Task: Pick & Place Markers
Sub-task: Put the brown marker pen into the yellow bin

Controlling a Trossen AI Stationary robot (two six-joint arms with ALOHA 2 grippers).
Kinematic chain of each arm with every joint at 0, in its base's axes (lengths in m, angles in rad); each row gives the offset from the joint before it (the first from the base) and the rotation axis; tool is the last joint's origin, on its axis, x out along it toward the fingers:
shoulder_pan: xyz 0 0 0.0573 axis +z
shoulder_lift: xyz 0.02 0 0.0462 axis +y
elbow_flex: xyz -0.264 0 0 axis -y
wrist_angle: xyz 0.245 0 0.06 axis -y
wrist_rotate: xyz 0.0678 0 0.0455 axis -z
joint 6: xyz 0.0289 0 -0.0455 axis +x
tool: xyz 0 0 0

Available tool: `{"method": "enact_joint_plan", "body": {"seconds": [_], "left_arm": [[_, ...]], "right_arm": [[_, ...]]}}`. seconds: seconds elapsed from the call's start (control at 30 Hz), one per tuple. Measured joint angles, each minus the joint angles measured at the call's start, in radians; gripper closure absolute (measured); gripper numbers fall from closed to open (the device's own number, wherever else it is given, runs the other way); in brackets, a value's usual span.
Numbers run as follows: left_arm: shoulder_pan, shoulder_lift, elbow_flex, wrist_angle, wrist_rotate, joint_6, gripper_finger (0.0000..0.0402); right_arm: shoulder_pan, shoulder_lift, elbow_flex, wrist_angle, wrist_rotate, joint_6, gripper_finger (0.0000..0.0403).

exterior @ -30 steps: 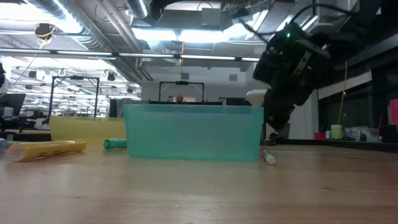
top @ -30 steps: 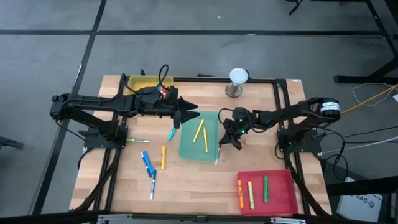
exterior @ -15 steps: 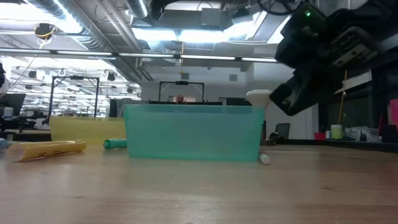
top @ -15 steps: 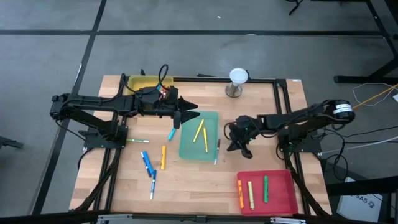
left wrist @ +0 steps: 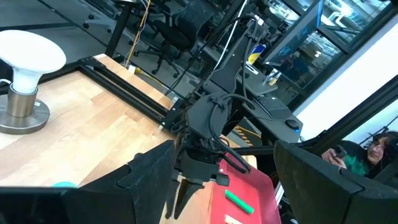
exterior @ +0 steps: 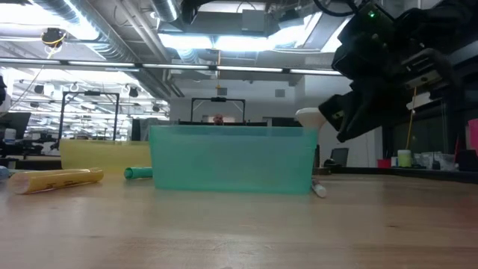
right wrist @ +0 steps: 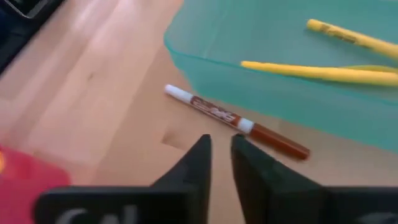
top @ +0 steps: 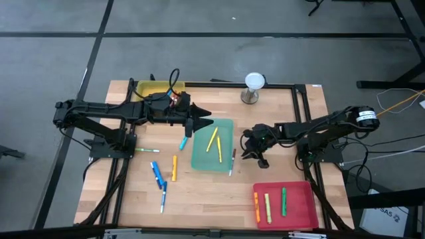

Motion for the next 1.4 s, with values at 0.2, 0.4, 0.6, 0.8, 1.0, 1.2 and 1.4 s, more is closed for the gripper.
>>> {"method": "enact_joint_plan", "body": {"seconds": [0.2, 0.4, 0.6, 0.8, 1.0, 1.2, 1.4], "left_arm": [[0.0, 0.0, 0.0, 0.0, 0.0, -0.015, 0.0135], [0.0, 0.0, 0.0, 0.0, 0.004, -0.015, 0.0135], [0.0, 0.0, 0.0, 0.0, 0.004, -0.015, 0.0135], [0.0, 0.0, 0.0, 0.0, 0.004, -0.015, 0.0135], [0.0, 0.0, 0.0, 0.0, 0.004, -0.018, 0.0135], [0.0, 0.0, 0.0, 0.0, 0.019, -0.018, 0.0135], [0.0, 0.0, 0.0, 0.0, 0.034, -0.023, 0.0135]], "right_arm": [[0.0, 0.002, 0.0, -0.003, 0.08, -0.108, 0.025], [-0.001, 0.036, 0.0, -0.012, 0.091, -0.301, 0.0191], [-0.003, 0.085, 0.0, -0.008, 0.091, -0.479, 0.0183], [-0.003, 0.139, 0.022, 0.008, 0.117, -0.572, 0.0183], [-0.003, 0.188, 0.121, -0.031, 0.118, -0.6, 0.0183], [-0.003, 0.245, 0.187, -0.161, 0.117, -0.634, 0.0183], [-0.003, 0.254, 0.188, -0.154, 0.134, -0.69, 0.0183]]}}
